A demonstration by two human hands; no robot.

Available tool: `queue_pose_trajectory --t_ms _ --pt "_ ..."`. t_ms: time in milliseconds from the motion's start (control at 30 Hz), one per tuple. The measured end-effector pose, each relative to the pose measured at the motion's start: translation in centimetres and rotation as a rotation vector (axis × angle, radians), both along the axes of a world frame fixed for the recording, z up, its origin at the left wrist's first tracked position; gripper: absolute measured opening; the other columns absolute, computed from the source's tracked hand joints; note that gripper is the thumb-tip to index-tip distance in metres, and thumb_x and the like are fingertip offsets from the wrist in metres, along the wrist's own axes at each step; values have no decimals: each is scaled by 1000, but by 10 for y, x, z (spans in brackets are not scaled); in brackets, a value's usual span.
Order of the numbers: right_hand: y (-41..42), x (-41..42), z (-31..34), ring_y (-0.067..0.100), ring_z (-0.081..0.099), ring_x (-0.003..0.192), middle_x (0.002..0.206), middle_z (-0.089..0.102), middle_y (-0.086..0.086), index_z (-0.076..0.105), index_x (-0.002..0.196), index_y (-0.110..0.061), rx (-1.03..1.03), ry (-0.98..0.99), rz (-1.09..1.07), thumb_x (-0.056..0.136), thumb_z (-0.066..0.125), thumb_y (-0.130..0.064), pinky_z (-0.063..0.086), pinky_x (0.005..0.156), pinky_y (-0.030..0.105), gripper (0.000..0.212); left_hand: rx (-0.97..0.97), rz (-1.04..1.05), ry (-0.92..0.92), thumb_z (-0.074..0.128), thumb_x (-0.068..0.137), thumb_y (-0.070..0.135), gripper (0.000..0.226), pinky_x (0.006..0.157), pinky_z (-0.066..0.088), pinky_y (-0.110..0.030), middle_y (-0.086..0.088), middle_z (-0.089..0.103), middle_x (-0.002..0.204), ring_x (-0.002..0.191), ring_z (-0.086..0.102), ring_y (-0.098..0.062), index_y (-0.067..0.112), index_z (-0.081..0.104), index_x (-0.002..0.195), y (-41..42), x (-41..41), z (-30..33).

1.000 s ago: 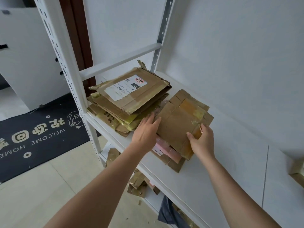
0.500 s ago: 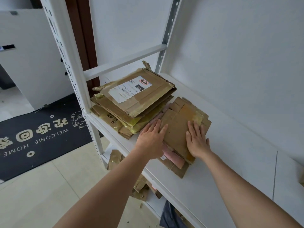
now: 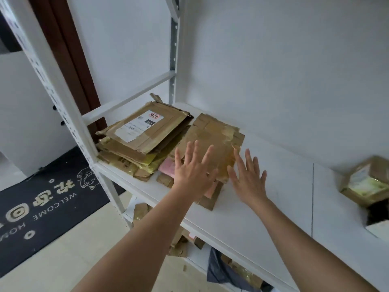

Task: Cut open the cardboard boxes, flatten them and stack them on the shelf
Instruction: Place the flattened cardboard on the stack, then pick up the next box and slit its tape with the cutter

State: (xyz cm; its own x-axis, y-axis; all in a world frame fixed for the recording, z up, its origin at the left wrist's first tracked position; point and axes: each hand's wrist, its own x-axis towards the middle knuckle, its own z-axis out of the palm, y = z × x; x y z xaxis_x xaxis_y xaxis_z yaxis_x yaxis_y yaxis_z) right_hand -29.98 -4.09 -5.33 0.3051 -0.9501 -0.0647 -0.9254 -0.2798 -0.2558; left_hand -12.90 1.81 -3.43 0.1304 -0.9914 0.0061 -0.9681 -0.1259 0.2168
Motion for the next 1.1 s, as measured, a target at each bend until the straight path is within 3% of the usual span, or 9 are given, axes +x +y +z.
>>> queue_pose_trajectory --t_ms 233,500,767,933,1000,1067,1100 --pt "66 -131 20 20 -16 151 163 -19 -12 -6 153 -47 -21 -19 -197 101 16 -57 -6 117 58 57 28 -227 15 17 99 61 69 117 -11 -59 -7 -13 165 151 -15 -31 33 -13 155 6 -120 17" --pt "143 -330 32 25 -14 151 164 -17 -8 -2 154 -44 -55 34 -556 104 21 -50 -2 117 61 56 68 -539 -14 15 101 57 68 118 -4 -58 -7 -8 166 152 -3 -33 32 -20 153 45 -306 30" --pt "223 -547 34 32 -8 151 165 -8 -3 4 154 -44 -110 10 -826 102 31 -49 2 116 62 59 181 -654 -4 18 103 54 67 119 5 -57 -8 -1 166 152 6 -32 29 -16 155 88 -500 21" --pt "267 -654 19 33 -8 151 164 -9 4 6 155 -39 7 -140 -984 103 29 -46 4 117 62 57 300 -640 306 28 104 48 68 120 16 -54 -7 12 165 149 19 -29 24 -6 157 111 -626 15" --pt "278 -679 15 35 -2 150 164 -3 9 7 156 -33 4 -278 -1024 104 31 -45 9 118 60 59 348 -597 483 34 104 44 67 116 24 -39 -9 25 161 145 29 -30 20 2 157 119 -661 17" --pt "281 -698 12 33 2 151 164 3 12 5 157 -24 1 -483 -1025 103 37 -43 11 120 53 65 363 -519 604 41 103 40 61 91 29 -20 -5 44 150 131 45 -26 18 17 155 123 -688 20" --pt "282 -704 11 30 5 151 165 6 11 4 158 -20 11 -598 -1025 103 40 -41 11 121 49 69 384 -456 665 44 102 40 58 83 30 -20 -4 51 144 120 51 -21 17 25 152 123 -699 22"
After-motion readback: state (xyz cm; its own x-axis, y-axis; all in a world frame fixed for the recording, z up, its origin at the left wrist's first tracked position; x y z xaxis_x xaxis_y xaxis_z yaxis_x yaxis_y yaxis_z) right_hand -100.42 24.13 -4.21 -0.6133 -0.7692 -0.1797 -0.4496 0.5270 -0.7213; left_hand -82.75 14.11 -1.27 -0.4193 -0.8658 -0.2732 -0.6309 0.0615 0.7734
